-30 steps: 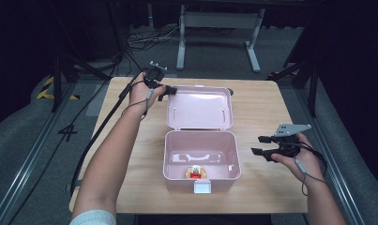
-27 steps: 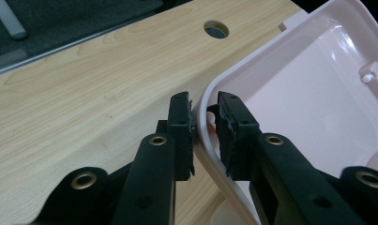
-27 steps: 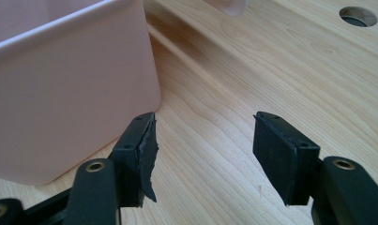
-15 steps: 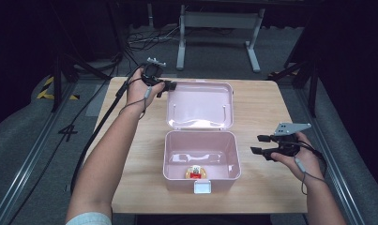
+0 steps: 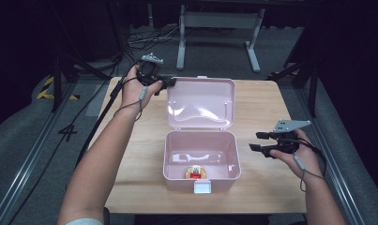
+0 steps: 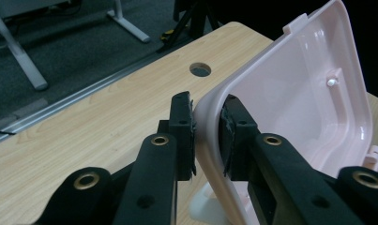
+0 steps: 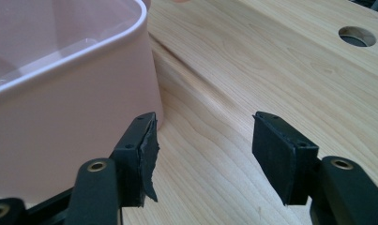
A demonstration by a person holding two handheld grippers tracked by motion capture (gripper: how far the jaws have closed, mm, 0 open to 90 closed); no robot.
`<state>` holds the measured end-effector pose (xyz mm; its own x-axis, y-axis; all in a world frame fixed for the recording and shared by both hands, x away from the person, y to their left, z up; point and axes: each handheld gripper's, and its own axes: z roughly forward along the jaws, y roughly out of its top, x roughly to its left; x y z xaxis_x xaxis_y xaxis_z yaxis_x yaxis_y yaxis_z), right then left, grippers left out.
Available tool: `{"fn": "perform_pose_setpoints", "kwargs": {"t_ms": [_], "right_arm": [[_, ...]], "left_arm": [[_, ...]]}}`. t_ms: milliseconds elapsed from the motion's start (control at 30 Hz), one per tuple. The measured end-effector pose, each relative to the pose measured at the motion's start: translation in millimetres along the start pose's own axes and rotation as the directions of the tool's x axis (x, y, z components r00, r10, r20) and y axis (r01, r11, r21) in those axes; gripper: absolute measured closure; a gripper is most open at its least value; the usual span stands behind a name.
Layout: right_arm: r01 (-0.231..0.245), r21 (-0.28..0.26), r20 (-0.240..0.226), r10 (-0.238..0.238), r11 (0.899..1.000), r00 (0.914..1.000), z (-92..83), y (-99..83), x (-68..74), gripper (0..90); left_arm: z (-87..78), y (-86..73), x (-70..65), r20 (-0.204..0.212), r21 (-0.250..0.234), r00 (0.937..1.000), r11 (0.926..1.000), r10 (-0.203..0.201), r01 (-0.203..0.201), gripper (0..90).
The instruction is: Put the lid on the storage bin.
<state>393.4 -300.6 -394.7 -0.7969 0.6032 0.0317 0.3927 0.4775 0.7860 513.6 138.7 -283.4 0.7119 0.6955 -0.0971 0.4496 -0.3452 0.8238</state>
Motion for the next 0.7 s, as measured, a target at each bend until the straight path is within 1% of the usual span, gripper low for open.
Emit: {"fn": "perform_pose_setpoints", "kwargs": {"t_ms": [133, 167, 233, 333, 367, 400, 533, 600, 633, 700], "right_arm": [[0.003, -0.006, -0.004, -0.003, 1.0, 1.0, 0.4, 4.2, -0.3, 41.4], [0.003, -0.006, -0.004, -0.003, 1.0, 1.0, 0.4, 4.2, -0.3, 41.4], [0.001, -0.02, -0.013, -0.002, 1.0, 0.9999, 0.4, 6.4, -1.1, 41.5], [0.007, -0.02, -0.011, -0.008, 1.0, 0.9999, 0.2, 9.3, -2.3, 41.6], [0.008, -0.025, -0.012, -0.008, 1.0, 0.9999, 0.0, 10.3, -2.5, 41.7], [0.01, -0.03, -0.014, -0.01, 0.999, 0.9999, -0.4, 12.0, -2.7, 41.8], [0.014, -0.035, -0.015, -0.014, 0.999, 0.9998, -0.6, 14.1, -2.0, 41.9], [0.017, -0.035, -0.015, -0.017, 0.999, 0.9997, -1.0, 14.9, -1.4, 41.9], [0.017, -0.035, -0.015, -0.017, 0.999, 0.9997, -1.0, 14.9, -1.4, 41.9], [0.017, -0.037, -0.015, -0.018, 0.999, 0.9997, -1.8, 15.3, -0.5, 41.9]], "left_arm": [[-9.7, 1.4, -8.6, -0.009, -0.022, 0.9995, 0.9993, 0.029, -0.029, 76.7], [-9.7, 1.4, -8.6, -0.009, -0.022, 0.9995, 0.9993, 0.029, -0.029, 76.6], [-16.8, 1.5, -14.5, -0.012, -0.036, 0.9988, 0.9982, 0.048, -0.048, 76.3], [-25.2, 1.3, -23.5, -0.021, -0.052, 0.9973, 0.9961, 0.071, -0.072, 75.0], [-27.2, 1.4, -25.5, -0.023, -0.056, 0.9964, 0.995, 0.081, -0.083, 74.7], [-31.8, 1.2, -30.6, -0.028, -0.062, 0.9951, 0.9934, 0.095, -0.096, 74.0], [-40.5, -0.2, -40.7, -0.039, -0.075, 0.9914, 0.989, 0.125, -0.128, 72.4], [-44.2, -1.8, -44.7, -0.044, -0.083, 0.9887, 0.9857, 0.143, -0.146, 72.2], [-44.2, -1.8, -44.7, -0.044, -0.083, 0.9887, 0.9857, 0.143, -0.146, 72.0], [-48.3, -3.3, -49.5, -0.049, -0.091, 0.9857, 0.982, 0.161, -0.165, 71.7]]}}
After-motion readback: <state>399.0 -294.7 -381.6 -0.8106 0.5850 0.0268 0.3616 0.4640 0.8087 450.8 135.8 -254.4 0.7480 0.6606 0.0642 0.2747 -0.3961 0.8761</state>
